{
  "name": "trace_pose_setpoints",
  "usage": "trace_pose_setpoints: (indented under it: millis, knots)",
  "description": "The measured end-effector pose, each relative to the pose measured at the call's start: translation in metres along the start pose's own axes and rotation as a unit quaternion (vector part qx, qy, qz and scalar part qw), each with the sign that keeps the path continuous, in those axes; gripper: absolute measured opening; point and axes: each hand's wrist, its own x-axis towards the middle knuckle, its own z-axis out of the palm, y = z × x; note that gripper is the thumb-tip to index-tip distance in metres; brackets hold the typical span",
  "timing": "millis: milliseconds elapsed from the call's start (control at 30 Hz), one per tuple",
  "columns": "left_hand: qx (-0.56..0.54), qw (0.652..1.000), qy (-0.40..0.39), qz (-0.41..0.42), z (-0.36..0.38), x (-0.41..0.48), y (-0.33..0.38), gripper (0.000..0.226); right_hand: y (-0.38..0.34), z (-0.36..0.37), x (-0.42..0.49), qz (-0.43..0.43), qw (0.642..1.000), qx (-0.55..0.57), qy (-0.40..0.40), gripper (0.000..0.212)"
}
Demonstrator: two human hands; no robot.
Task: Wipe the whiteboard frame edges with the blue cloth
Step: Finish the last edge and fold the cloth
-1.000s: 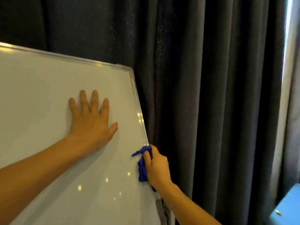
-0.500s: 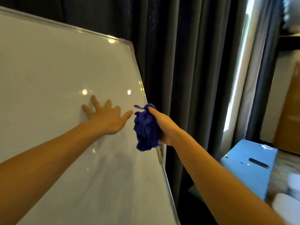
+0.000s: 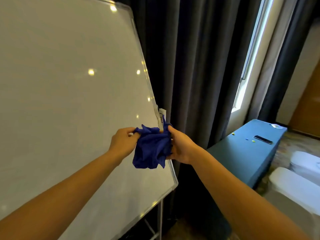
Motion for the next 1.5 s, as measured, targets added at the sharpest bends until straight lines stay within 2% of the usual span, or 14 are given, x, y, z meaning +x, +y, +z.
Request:
trace_pose_setpoints:
  millis: [100, 300, 367, 467, 600, 700, 800, 967, 1067, 1167, 1233, 1267, 1367, 1500]
  knots:
    - [0.056, 0.995, 0.058, 0.058, 0.04, -0.013, 0.005, 0.023, 0.0, -0.051, -0.017, -0.05, 0.982, -0.17, 0.063, 0.038]
    - [0.02, 0.994, 0.065, 0.082, 0.148, -0.015, 0.044, 0.014, -0.017, -0.172, -0.046, -0.111, 0.966, -0.169, 0.161, 0.037]
    - [-0.062, 0.997, 0.017, 0.048, 0.194, -0.015, 0.057, 0.015, -0.019, -0.212, -0.057, -0.109, 0.977, -0.099, 0.154, 0.025]
    - [-0.174, 0.98, -0.085, -0.047, 0.266, -0.021, 0.075, 0.017, -0.024, -0.285, -0.07, -0.036, 0.995, 0.05, 0.077, 0.019]
    - [-0.238, 0.923, -0.278, -0.121, 0.317, -0.009, 0.08, 0.025, -0.034, -0.364, -0.07, -0.008, 0.998, 0.063, 0.014, 0.027]
    - [-0.073, 0.921, -0.36, -0.125, 0.346, 0.012, 0.069, 0.037, -0.034, -0.411, -0.053, -0.029, 0.998, -0.013, 0.063, 0.023]
    - [0.151, 0.924, -0.344, -0.074, 0.387, 0.047, 0.058, 0.032, -0.032, -0.462, -0.022, -0.047, 0.983, -0.121, 0.127, 0.013]
    - [0.196, 0.932, -0.304, -0.025, 0.451, 0.124, 0.034, 0.028, -0.036, -0.541, 0.058, -0.046, 0.954, -0.225, 0.191, 0.023]
    - [0.246, 0.943, -0.224, 0.017, 0.483, 0.182, 0.028, 0.03, -0.058, -0.578, 0.116, -0.055, 0.94, -0.276, 0.191, 0.028]
    - [0.255, 0.96, -0.062, 0.1, 0.509, 0.234, 0.03, 0.025, -0.089, -0.614, 0.171, -0.138, 0.908, -0.342, 0.198, 0.026]
    - [0.267, 0.949, 0.04, 0.161, 0.526, 0.253, 0.028, 0.022, -0.104, -0.637, 0.203, -0.197, 0.88, -0.384, 0.197, 0.025]
    - [0.276, 0.943, 0.054, 0.178, 0.535, 0.253, 0.023, 0.022, -0.104, -0.647, 0.214, -0.213, 0.87, -0.4, 0.194, 0.024]
    - [0.31, 0.94, -0.011, 0.145, 0.576, 0.239, -0.013, 0.023, -0.081, -0.688, 0.25, -0.206, 0.846, -0.471, 0.141, 0.022]
    - [0.356, 0.913, -0.199, -0.015, 0.647, 0.189, -0.085, 0.017, -0.004, -0.75, 0.28, -0.13, 0.801, -0.584, -0.032, 0.023]
